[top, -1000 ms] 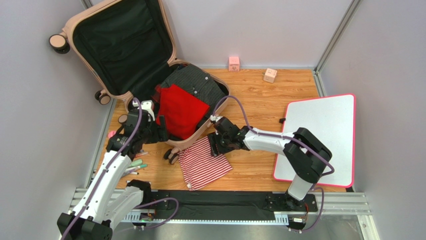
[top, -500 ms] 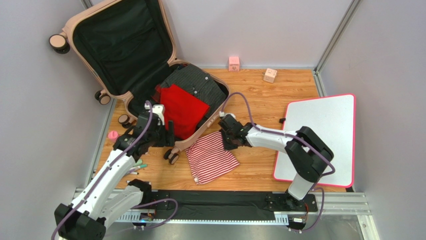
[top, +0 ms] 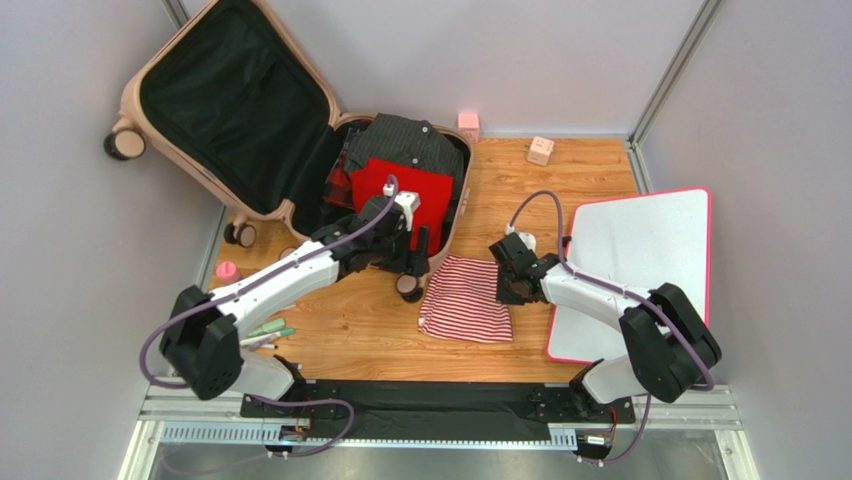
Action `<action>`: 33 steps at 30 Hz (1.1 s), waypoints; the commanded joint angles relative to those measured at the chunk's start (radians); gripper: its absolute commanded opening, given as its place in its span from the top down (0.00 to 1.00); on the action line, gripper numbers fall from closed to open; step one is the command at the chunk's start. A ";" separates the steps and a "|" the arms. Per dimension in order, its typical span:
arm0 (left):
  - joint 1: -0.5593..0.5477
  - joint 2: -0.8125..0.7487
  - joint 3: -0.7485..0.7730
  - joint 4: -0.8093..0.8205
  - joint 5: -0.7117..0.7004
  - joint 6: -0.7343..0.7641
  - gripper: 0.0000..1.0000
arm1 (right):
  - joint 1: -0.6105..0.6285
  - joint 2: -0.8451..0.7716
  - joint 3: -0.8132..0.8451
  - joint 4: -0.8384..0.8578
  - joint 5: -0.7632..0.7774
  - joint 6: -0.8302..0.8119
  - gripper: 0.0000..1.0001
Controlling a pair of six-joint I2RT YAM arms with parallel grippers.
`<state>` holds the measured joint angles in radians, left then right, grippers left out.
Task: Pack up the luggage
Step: Move the clothes to the corner of the board.
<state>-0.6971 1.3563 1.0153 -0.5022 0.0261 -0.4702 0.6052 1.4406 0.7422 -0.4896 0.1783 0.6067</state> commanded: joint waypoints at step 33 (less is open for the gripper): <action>-0.024 0.041 0.065 0.047 -0.051 0.018 0.14 | -0.018 -0.115 -0.050 -0.151 0.153 0.133 1.00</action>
<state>-0.7197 1.4380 1.0519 -0.4465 -0.0200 -0.4770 0.5903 1.3617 0.6868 -0.5758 0.2615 0.7033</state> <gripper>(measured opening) 0.860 0.015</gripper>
